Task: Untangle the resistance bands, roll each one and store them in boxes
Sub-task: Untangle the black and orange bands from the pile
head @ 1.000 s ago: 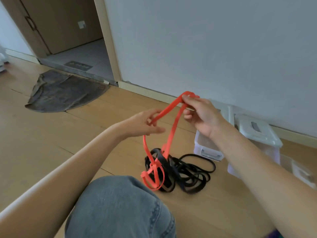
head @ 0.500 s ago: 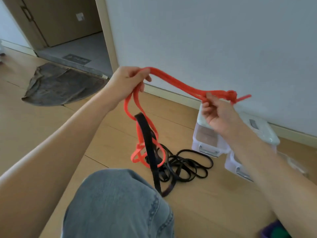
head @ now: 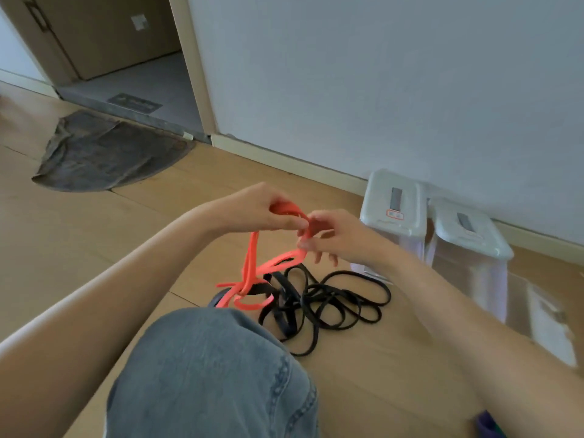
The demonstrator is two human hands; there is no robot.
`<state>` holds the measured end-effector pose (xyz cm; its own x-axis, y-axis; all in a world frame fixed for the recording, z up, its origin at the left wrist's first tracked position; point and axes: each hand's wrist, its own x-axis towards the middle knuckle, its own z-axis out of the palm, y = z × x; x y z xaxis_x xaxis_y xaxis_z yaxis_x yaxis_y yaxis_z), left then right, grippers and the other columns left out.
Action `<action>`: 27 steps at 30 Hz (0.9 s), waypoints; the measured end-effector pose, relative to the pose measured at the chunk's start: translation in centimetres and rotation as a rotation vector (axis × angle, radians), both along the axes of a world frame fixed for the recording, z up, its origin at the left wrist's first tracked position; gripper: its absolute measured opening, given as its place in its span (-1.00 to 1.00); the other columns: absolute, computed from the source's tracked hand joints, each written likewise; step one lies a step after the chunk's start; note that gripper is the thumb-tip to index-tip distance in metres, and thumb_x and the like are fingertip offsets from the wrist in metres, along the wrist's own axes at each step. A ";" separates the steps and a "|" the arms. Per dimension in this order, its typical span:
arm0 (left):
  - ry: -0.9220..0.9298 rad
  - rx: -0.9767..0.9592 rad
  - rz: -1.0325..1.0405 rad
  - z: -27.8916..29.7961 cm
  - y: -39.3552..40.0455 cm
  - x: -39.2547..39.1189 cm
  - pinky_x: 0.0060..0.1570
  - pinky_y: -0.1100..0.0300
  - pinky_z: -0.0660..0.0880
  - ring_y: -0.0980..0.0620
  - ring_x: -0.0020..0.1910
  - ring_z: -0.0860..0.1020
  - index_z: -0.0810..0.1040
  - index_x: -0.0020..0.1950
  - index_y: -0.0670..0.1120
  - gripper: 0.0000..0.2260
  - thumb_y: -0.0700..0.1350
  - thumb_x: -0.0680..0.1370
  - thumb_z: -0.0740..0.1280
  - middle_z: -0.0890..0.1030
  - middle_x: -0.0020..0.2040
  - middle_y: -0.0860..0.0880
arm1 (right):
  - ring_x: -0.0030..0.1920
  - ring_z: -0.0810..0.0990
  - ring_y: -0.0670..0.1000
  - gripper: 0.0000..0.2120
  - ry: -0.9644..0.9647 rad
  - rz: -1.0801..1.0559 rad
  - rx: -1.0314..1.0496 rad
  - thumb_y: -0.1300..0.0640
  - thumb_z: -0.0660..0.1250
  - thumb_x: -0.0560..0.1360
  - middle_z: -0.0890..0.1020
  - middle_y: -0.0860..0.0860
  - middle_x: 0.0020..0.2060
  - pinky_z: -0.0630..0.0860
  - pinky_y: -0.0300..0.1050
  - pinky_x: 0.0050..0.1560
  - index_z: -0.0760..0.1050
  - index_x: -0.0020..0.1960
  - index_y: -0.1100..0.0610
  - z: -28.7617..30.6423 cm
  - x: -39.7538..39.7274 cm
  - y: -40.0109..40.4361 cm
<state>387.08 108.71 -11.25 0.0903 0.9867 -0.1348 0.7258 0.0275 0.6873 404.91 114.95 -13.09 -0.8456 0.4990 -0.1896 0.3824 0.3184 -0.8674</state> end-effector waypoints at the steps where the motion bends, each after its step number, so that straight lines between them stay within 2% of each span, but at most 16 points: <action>1: -0.026 0.020 0.037 0.1 -0.3 -0.5 -0.47 0.48 0.29 0.27 -0.52 0.32 0.58 -0.16 0.08 -0.77 0.21 0.36 0.38 0.44 -0.43 0.15 | -0.34 0.58 -0.05 -0.86 0.054 -0.035 -0.020 0.25 0.36 0.49 0.62 0.06 -0.17 0.49 -0.20 -0.43 0.50 0.04 0.19 0.3 -0.3 0.0; 3: -0.121 -0.007 0.061 -0.6 -1.2 -1.2 -0.37 0.47 0.34 0.28 -0.47 0.37 0.56 -0.14 0.03 -0.77 0.15 0.35 0.43 0.45 -0.39 0.16 | -0.36 0.60 -0.04 -0.91 0.219 -0.102 -0.167 0.32 0.30 0.50 0.63 0.11 -0.23 0.53 -0.23 -0.38 0.50 -0.01 0.23 1.0 -0.6 0.1; 5: -0.201 -0.137 0.034 -2.5 -2.2 -1.0 -0.17 0.41 0.44 0.26 -0.30 0.51 0.54 -0.11 0.04 -0.87 0.04 0.43 0.41 0.56 -0.27 0.16 | -0.37 0.62 -0.03 -0.89 0.430 -0.148 -0.323 0.37 0.25 0.51 0.65 0.07 -0.29 0.56 -0.25 -0.34 0.50 -0.03 0.23 2.3 -0.7 0.2; 7: -0.128 -0.313 -0.034 -4.7 -3.1 -0.5 -0.07 0.39 0.45 0.15 -0.11 0.57 0.53 -0.06 -0.01 -0.90 -0.01 0.50 0.36 0.60 -0.13 0.09 | -0.39 0.62 -0.05 -0.86 0.602 -0.196 -0.417 0.38 0.19 0.53 0.66 0.04 -0.35 0.55 -0.27 -0.36 0.50 -0.04 0.23 3.5 -0.8 0.5; 10: 0.036 -0.399 -0.025 -6.2 -3.4 -0.7 -0.03 0.33 0.47 0.04 -0.05 0.57 0.51 -0.02 -0.12 -0.87 -0.08 0.58 0.23 0.61 -0.08 -0.02 | -0.42 0.61 -0.07 -0.83 0.742 -0.345 -0.453 0.39 0.15 0.55 0.65 0.02 -0.38 0.52 -0.29 -0.40 0.48 -0.07 0.22 4.7 -0.3 1.8; 12: -0.041 -0.223 0.226 -5.2 -2.7 -1.6 -0.17 0.35 0.46 0.10 -0.18 0.60 0.49 -0.12 -0.11 -0.82 -0.08 0.60 0.17 0.60 -0.20 -0.03 | -0.43 0.60 -0.05 -0.84 0.641 -0.411 -0.370 0.38 0.16 0.55 0.64 0.03 -0.39 0.50 -0.28 -0.43 0.46 -0.10 0.20 4.4 0.7 2.6; 14: -0.348 0.082 0.574 -2.5 -1.8 -2.7 -0.32 0.31 0.42 0.19 -0.46 0.52 0.46 -0.24 -0.07 -0.76 -0.09 0.61 0.17 0.52 -0.42 0.07 | -0.39 0.60 -0.01 -0.90 0.327 -0.405 -0.240 0.35 0.22 0.54 0.63 0.07 -0.31 0.49 -0.29 -0.43 0.47 -0.11 0.21 2.7 2.0 3.0; 15: -0.469 0.208 0.652 -1.0 -1.3 -3.1 -0.36 0.29 0.39 0.19 -0.53 0.43 0.44 -0.26 -0.07 -0.76 -0.11 0.61 0.18 0.46 -0.48 0.11 | -0.36 0.61 0.00 -0.94 0.122 -0.355 -0.161 0.35 0.25 0.52 0.62 0.09 -0.28 0.50 -0.31 -0.42 0.48 -0.10 0.23 1.5 2.6 2.9; 16: -0.481 0.267 0.633 0.3 -0.9 -3.2 -0.39 0.29 0.36 0.18 -0.52 0.38 0.44 -0.22 -0.06 -0.80 -0.12 0.60 0.20 0.41 -0.47 0.12 | -0.34 0.61 0.01 -0.96 -0.067 -0.290 -0.092 0.35 0.28 0.49 0.62 0.11 -0.25 0.51 -0.32 -0.40 0.49 -0.07 0.26 0.3 3.1 2.7; 18: -0.250 0.155 0.435 2.0 -0.9 -2.3 -0.42 0.35 0.37 0.17 -0.45 0.36 0.47 -0.07 -0.07 -0.97 -0.13 0.55 0.28 0.40 -0.35 0.08 | -0.29 0.63 0.01 -0.76 -0.236 -0.206 -0.086 0.33 0.35 0.45 0.62 0.13 -0.12 0.53 -0.30 -0.37 0.45 0.10 0.31 -1.5 3.7 2.1; 19: -0.186 0.096 0.339 2.5 -0.9 -1.5 -0.42 0.38 0.37 0.19 -0.43 0.37 0.48 -0.01 -0.07 -0.94 -0.15 0.53 0.31 0.40 -0.31 0.07 | -0.22 0.65 0.02 -0.58 -0.210 -0.193 -0.146 0.27 0.41 0.42 0.60 0.09 0.01 0.55 -0.26 -0.33 0.38 0.23 0.27 -1.9 3.7 1.7; 20: -0.235 0.058 0.279 3.1 -0.8 -0.6 -0.41 0.39 0.36 0.20 -0.42 0.37 0.48 0.02 -0.08 -0.90 -0.17 0.52 0.32 0.40 -0.30 0.06 | -0.12 0.66 0.02 -0.39 -0.138 -0.165 -0.213 0.18 0.47 0.38 0.54 0.01 0.14 0.57 -0.21 -0.26 0.30 0.35 0.16 -1.9 3.6 1.4; 22: -0.495 0.048 0.245 4.5 -0.3 1.4 -0.38 0.35 0.33 0.19 -0.42 0.34 0.48 0.02 -0.14 -0.91 -0.25 0.53 0.29 0.40 -0.32 0.04 | -0.03 0.63 -0.06 -0.18 0.005 -0.068 -0.293 -0.03 0.53 0.28 0.44 -0.15 0.26 0.57 -0.12 -0.10 0.19 0.43 -0.05 -1.3 2.6 0.5; 23: -0.627 0.044 0.238 5.1 0.0 2.3 -0.37 0.34 0.32 0.18 -0.42 0.33 0.47 0.02 -0.18 -0.91 -0.29 0.53 0.27 0.38 -0.34 0.04 | -0.12 0.61 -0.11 -0.18 0.061 -0.041 -0.308 -0.09 0.52 0.25 0.48 -0.17 0.22 0.52 -0.14 -0.16 0.22 0.41 -0.05 -0.9 2.0 0.0; 25: -0.791 0.031 0.248 5.9 0.7 3.6 -0.34 0.31 0.31 0.16 -0.39 0.32 0.45 -0.01 -0.19 -0.92 -0.33 0.53 0.23 0.36 -0.33 0.02 | -0.34 0.49 -0.12 -0.31 0.163 -0.064 -0.285 -0.14 0.51 0.24 0.63 -0.15 -0.10 0.39 -0.24 -0.37 0.39 0.28 0.06 0.1 0.6 -0.9; 27: -0.810 0.069 0.249 6.5 1.1 4.3 -0.22 0.27 0.37 0.13 -0.30 0.39 0.46 -0.03 -0.16 -0.93 -0.29 0.54 0.24 0.42 -0.26 -0.01 | -0.47 0.43 -0.13 -0.57 0.273 -0.188 -0.238 -0.05 0.51 0.31 0.62 -0.08 -0.34 0.31 -0.32 -0.51 0.51 0.06 0.15 1.2 -0.4 -1.4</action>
